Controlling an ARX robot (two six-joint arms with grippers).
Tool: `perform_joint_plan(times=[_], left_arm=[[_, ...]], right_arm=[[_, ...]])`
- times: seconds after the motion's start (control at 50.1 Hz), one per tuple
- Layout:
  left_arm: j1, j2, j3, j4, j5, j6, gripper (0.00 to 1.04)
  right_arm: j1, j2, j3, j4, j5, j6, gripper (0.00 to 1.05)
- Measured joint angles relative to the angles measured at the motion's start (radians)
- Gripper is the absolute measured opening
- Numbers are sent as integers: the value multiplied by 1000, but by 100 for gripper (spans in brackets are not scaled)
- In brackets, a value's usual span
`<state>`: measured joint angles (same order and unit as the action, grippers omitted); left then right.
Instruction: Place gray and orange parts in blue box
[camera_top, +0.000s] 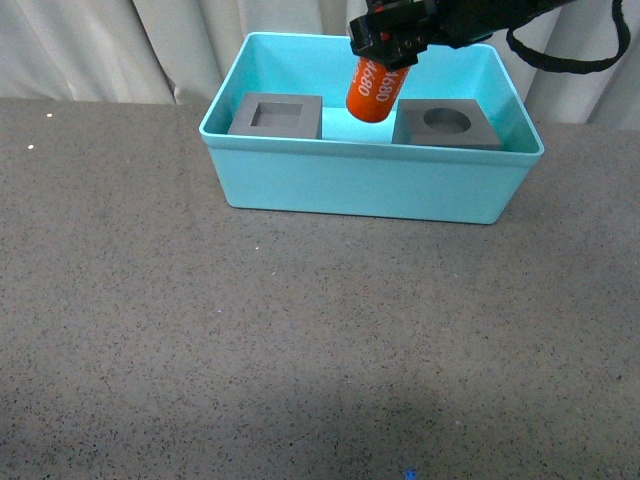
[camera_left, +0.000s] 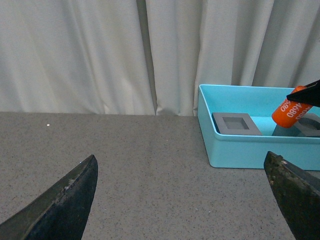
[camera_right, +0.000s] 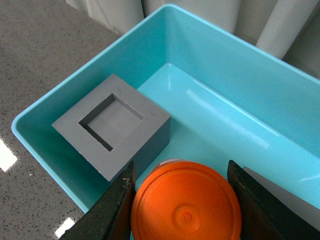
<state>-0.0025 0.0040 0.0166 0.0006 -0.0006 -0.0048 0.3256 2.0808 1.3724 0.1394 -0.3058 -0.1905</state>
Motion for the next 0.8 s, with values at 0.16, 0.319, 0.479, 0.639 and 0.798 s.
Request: perform_joint_plan(times=[0.16,0.319,0.479,0.639,0.798], left_arm=[[0,0,0,0,0,0,98],[0,0,0,0,0,0,98],[0,0,0,0,0,0,98],[0,0,0,0,0,0,98],[0,0,0,0,0,0,98]], right_arm=[[0,79,67,-33,2,15,45],[0,142,131,-74,2,23,45],[4,185,188,-120,13,21,45],[11,214,226,-173,13,14,45],[18,252,275,-224,17,2,45]])
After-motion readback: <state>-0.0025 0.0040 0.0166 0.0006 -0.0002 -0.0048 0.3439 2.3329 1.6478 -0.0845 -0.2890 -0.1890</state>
